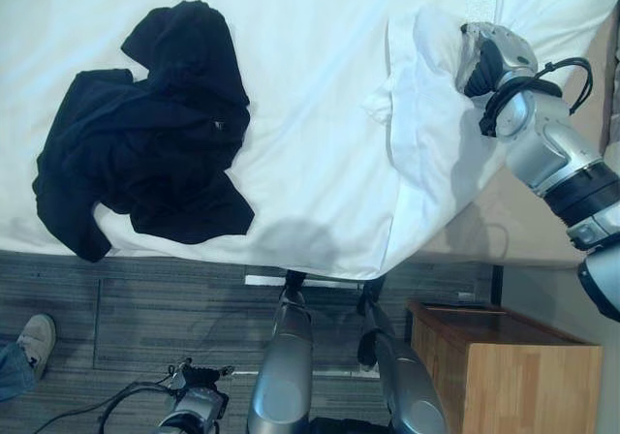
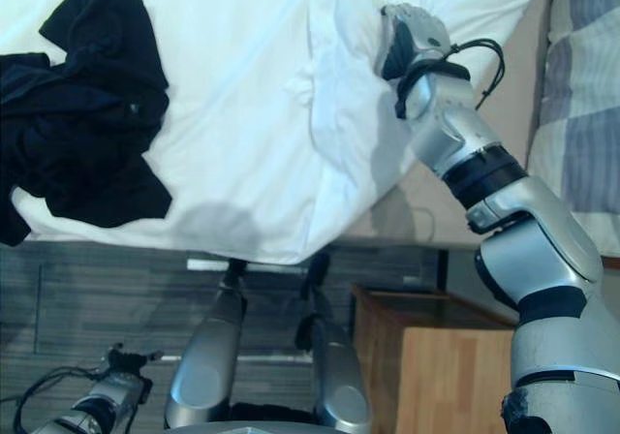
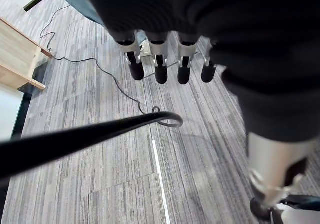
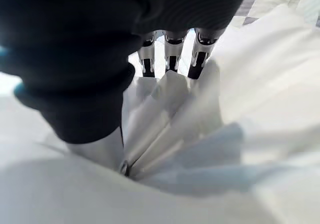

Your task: Tidy up the quilt and then pick up the clothes from the bed and put them into the laundry hamper.

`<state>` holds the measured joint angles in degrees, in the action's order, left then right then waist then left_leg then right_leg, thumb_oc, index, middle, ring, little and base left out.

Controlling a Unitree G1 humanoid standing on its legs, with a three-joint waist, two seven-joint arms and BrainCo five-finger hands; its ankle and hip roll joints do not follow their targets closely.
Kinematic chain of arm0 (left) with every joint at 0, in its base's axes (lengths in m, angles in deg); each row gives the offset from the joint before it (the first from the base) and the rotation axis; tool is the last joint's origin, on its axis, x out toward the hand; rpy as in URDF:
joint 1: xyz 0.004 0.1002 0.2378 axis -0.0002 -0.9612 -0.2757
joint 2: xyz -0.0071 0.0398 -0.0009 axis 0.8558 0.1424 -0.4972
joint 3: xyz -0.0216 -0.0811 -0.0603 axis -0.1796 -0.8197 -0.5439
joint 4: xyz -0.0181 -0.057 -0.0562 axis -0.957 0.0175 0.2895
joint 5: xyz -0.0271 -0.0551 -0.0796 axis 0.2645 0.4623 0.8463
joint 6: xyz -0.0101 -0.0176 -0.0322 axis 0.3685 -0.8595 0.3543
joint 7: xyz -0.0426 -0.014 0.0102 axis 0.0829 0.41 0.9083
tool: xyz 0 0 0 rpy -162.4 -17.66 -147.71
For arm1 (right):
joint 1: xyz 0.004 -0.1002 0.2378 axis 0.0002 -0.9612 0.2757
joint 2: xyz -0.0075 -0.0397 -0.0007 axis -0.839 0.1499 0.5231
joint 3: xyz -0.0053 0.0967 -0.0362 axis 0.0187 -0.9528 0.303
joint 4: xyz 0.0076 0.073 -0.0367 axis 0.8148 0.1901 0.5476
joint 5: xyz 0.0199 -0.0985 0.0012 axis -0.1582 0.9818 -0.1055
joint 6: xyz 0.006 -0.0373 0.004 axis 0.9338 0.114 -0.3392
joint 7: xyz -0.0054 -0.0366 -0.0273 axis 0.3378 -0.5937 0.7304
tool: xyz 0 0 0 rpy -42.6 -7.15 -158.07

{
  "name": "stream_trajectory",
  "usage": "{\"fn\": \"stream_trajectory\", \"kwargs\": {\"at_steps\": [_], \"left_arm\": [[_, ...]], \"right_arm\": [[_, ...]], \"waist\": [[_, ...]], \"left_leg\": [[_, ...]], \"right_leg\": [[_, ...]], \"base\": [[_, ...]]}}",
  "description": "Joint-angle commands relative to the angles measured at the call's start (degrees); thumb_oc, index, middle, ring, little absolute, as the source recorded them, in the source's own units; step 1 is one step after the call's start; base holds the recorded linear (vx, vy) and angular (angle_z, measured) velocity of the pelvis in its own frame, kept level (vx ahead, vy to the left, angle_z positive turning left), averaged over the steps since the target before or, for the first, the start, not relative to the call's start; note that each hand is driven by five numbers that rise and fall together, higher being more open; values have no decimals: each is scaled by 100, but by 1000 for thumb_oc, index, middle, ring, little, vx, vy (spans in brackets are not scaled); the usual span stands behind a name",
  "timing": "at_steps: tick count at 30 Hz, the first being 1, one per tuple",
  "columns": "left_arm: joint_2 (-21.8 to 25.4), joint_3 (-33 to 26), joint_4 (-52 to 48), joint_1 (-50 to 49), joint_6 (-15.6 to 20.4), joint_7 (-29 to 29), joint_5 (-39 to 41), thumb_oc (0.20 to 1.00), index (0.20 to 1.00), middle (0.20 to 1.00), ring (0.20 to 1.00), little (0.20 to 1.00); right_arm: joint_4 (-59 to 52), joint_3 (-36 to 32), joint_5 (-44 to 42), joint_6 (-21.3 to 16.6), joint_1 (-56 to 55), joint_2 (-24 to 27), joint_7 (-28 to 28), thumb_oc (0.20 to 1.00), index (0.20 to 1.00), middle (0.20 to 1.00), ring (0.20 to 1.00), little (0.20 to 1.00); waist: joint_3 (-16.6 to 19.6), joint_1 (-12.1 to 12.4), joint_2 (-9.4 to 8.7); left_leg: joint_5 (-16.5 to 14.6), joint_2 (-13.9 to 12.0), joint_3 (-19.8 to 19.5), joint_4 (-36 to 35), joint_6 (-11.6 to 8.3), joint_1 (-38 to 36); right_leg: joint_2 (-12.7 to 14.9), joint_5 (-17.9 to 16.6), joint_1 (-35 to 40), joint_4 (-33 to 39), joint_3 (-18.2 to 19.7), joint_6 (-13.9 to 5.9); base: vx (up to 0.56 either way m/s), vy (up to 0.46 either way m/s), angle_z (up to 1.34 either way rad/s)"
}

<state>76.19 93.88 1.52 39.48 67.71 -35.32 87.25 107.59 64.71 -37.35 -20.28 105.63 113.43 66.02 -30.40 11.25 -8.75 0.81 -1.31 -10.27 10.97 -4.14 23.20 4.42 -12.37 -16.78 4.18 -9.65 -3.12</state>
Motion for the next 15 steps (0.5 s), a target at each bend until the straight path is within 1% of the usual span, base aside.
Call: {"fn": "stream_trajectory", "kwargs": {"at_steps": [1, 3, 6, 9, 10, 11, 12, 13, 14, 15], "left_arm": [[93, 7, 102, -472, -100, -33, -20, 1000, 1000, 1000, 1000, 1000], [71, 33, 114, -505, -87, -60, -22, 1000, 1000, 1000, 1000, 1000], [60, 35, 107, -603, 5, -80, -34, 1000, 1000, 1000, 1000, 1000], [24, 47, 92, -652, 99, -113, -63, 1000, 1000, 1000, 1000, 1000], [2, 57, 93, -673, 149, -118, -92, 1000, 1000, 1000, 1000, 1000], [-11, 62, 95, -678, 154, -137, -72, 1000, 1000, 1000, 1000, 1000], [-37, 84, 91, -717, 192, -131, -133, 1000, 1000, 1000, 1000, 1000], [-66, 67, 94, -737, 211, -135, -146, 1000, 1000, 1000, 1000, 1000], [-100, 54, 75, -788, 238, -133, -177, 1000, 1000, 1000, 1000, 1000], [-138, 47, 87, -830, 285, -129, -166, 1000, 1000, 1000, 1000, 1000]], "right_arm": [[332, 137, -142, 8, -2, 66, -249, 200, 200, 200, 200, 200], [469, 99, -288, -17, -6, 78, -390, 200, 200, 200, 200, 200], [618, -9, -744, -153, -47, 194, -747, 200, 200, 200, 200, 200], [626, -289, -1379, -336, -186, 300, -1330, 200, 200, 200, 200, 200], [619, -495, -1720, -515, -282, 362, -1677, 200, 200, 200, 200, 200], [607, -589, -1882, -612, -329, 373, -1857, 200, 200, 200, 200, 200], [576, -885, -2072, -795, -473, 406, -2062, 200, 200, 200, 200, 200], [509, -1083, -2196, -956, -594, 427, -2250, 200, 200, 200, 200, 200], [316, -1462, -2250, -1123, -856, 458, -2480, 200, 200, 200, 200, 200], [190, -1724, -2251, -1288, -1064, 498, -2558, 200, 200, 200, 200, 200]], "waist": [[60, 200, 164], [60, 201, 182], [60, 178, 217], [60, 117, 258], [60, 75, 281], [60, 59, 290], [60, 15, 314], [60, -27, 327], [60, -94, 360], [60, -170, 382]], "left_leg": [[301, -84, 89, -730, 182, 12], [317, -89, 85, -750, 174, 52], [337, -104, 101, -796, 167, 69], [319, -103, 145, -780, 167, 66], [295, -106, 177, -748, 161, 56], [287, -105, 190, -735, 159, 51], [254, -97, 214, -686, 155, 41], [232, -93, 230, -654, 152, 39], [194, -81, 264, -590, 153, 45], [168, -77, 287, -541, 156, 55]], "right_leg": [[328, 484, -52, -519, 82, -424], [326, 480, -84, -508, 71, -418], [316, 494, -106, -501, 80, -403], [315, 531, -117, -532, 128, -392], [322, 550, -109, -544, 162, -392], [324, 557, -102, -547, 178, -394], [328, 576, -97, -564, 221, -394], [331, 579, -104, -573, 257, -398], [329, 587, -135, -604, 325, -403], [337, 592, -166, -633, 367, -408]], "base": [[-7, -15, 3], [-6, -23, 6], [-3, -11, 9], [-2, 0, 1], [0, 0, 0], [0, 0, 0], [0, 0, 0], [-29, 39, -9], [-36, 66, -11], [-55, 116, -18]]}}
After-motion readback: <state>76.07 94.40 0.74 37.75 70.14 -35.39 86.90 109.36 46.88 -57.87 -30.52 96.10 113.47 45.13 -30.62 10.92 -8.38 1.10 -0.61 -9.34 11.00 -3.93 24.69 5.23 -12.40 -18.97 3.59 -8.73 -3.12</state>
